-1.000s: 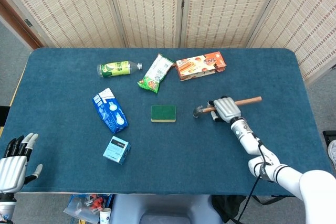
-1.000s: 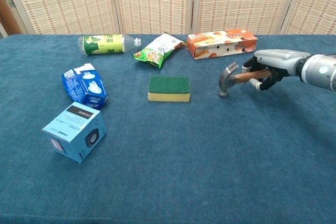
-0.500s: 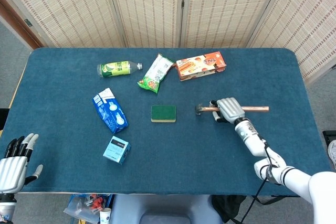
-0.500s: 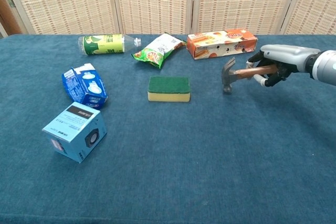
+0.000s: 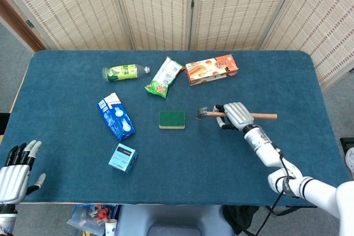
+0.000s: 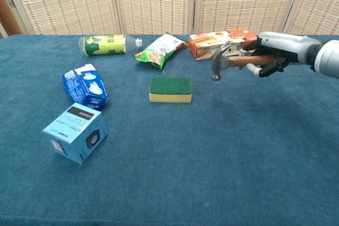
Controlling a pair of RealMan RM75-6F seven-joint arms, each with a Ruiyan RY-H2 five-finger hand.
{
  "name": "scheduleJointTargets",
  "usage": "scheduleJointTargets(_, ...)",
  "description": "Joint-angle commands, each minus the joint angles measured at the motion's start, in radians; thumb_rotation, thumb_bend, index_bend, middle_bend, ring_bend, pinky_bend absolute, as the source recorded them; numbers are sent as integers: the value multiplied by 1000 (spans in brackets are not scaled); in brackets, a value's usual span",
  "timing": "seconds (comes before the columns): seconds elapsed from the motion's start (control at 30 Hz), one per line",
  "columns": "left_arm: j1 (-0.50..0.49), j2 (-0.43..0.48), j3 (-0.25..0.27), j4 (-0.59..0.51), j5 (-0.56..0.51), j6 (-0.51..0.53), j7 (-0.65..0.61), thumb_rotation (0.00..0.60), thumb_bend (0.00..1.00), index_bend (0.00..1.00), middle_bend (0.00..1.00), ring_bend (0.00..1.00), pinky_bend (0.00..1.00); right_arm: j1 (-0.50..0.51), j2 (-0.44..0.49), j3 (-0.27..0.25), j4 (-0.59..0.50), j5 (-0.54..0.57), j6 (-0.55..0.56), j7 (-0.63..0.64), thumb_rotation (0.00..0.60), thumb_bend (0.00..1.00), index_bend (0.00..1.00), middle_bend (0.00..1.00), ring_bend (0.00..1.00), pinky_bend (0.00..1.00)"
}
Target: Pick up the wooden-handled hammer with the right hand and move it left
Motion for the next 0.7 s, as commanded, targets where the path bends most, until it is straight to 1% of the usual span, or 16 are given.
scheduleJointTargets(0.03, 0, 1, 1, -2, 1, 0, 3, 600, 306, 2, 0, 0, 0, 10, -1, 16, -27, 4, 2, 25, 600, 758, 690, 805, 718, 812)
scheduleJointTargets(0.13, 0, -1, 2, -3, 5, 2, 3, 600, 306, 2, 0, 0, 0, 24, -13, 28, -34, 11, -5, 33, 600, 762, 690, 806, 724, 819)
scheduleJointTargets(0.33, 4, 1, 3, 3, 5, 5, -5, 600, 304, 2, 0, 0, 0, 60, -54, 53, -22, 31, -13, 3, 600, 770, 696, 813, 736, 824)
scheduleJointTargets(0.53, 10, -1, 6, 17, -5, 2, -20, 600, 305, 2, 0, 0, 0, 96, -108, 70, 22, 74, -46, -46, 600, 775, 698, 815, 739, 825)
scheduleJointTargets(0.7, 12, -3, 7, 30, -11, -3, -33, 600, 306, 2, 0, 0, 0, 121, -156, 73, 80, 104, -82, -76, 600, 778, 703, 819, 741, 826)
